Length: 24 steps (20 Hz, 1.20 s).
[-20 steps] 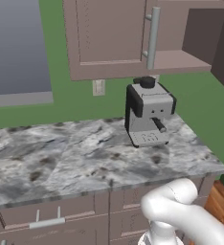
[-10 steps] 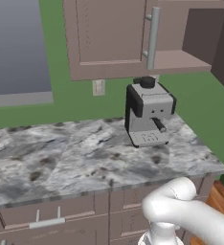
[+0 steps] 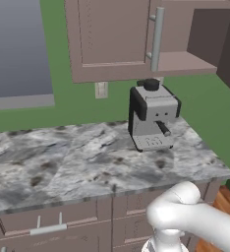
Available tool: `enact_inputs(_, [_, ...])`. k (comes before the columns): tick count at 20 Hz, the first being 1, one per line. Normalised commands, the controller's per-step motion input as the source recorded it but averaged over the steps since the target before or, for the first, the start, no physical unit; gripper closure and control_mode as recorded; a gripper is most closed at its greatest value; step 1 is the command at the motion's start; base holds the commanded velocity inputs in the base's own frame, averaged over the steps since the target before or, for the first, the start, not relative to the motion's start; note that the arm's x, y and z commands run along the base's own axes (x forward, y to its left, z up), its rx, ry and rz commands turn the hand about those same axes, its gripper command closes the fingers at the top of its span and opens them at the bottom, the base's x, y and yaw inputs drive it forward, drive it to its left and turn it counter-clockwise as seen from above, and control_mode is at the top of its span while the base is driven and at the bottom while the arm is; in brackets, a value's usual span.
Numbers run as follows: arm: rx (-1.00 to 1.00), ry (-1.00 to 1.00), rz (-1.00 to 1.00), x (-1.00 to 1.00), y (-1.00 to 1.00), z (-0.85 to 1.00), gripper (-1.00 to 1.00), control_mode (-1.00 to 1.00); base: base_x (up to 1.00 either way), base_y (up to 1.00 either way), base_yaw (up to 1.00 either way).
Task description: Close all open cabinet doors.
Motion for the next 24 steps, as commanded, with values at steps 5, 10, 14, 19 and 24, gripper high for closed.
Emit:
enact_inputs(5, [0.00, 0.00, -0.08, 0.00, 0.16, 0.00, -1.00, -1.00, 0.00, 0.00, 0.00])
enact_inputs(10, [0.00, 0.01, -0.13, 0.00, 0.37, 0.00, -1.00, -1.00, 0.00, 0.00, 0.00])
enact_inputs(14, [0.00, 0.02, -0.11, 0.00, 0.49, 0.00, -1.00, -1.00, 0.00, 0.00, 0.00])
enact_inputs(19, [0.00, 0.04, -0.11, 0.00, 0.50, 0.00, -1.00, -1.00, 0.00, 0.00, 0.00])
enact_inputs(24, [0.01, 0.03, -0.15, 0.00, 0.55, 0.00, -1.00, -1.00, 0.00, 0.00, 0.00])
